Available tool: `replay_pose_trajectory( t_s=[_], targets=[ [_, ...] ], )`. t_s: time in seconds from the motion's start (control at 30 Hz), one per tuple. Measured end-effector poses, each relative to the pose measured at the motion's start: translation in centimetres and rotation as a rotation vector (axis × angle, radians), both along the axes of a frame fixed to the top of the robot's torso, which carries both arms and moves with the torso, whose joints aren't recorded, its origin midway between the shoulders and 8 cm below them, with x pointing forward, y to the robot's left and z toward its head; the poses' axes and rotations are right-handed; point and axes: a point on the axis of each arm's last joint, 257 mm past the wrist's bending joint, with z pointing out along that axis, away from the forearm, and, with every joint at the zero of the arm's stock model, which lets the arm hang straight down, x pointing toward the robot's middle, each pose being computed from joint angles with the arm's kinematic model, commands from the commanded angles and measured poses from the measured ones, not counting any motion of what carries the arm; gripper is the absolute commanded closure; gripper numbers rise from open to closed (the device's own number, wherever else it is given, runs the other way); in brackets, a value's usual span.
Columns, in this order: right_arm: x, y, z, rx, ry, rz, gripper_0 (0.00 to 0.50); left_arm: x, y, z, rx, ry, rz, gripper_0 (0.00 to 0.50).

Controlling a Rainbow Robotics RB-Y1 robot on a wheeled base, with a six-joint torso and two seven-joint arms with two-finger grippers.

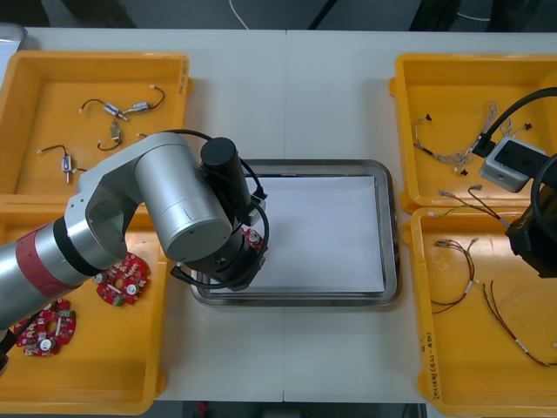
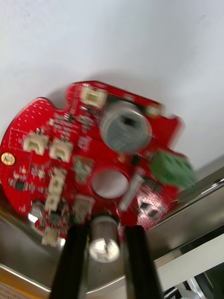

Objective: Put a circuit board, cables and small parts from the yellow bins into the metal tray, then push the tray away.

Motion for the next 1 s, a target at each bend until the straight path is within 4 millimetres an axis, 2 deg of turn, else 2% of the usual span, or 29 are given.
replay_pose_trajectory(
  t_s=[0.07, 0.43, 0.57, 0.7, 0.83, 1.0],
  targets=[
    [0.2, -0.1, 0.0, 0.002, 0.003, -0.006, 0.500, 0.2, -0.4, 0.1, -0.017, -0.006, 0.003, 0.000],
    [0.6, -0.6, 0.0, 0.005, 0.012, -0.021, 0.500, 0.2, -0.6, 0.1, -0.030, -0.005, 0.022, 0.000],
    [0.6, -0.7, 0.0, -0.012, 0.011, 0.007, 0.500, -0.4, -0.3, 0.5, -0.012, 0.005, 0.015, 0.000],
    [0.6, -0.7, 0.0, -0.011, 0.014, 0.009, 0.500, -0.8, 0.0, 2.2, -0.013, 0.007, 0.014, 0.000],
    [0.5, -0.2, 0.2, -0.002, 0.019, 0.025, 0.500, -0.7, 0.1, 4.9, -0.057, 0.008, 0.028, 0.000],
    [0.6, 0.9, 0.6, -0.003, 0.015, 0.063, 0.500, -0.4, 1.4, 7.7, -0.078, -0.003, 0.057, 0.000]
  ],
)
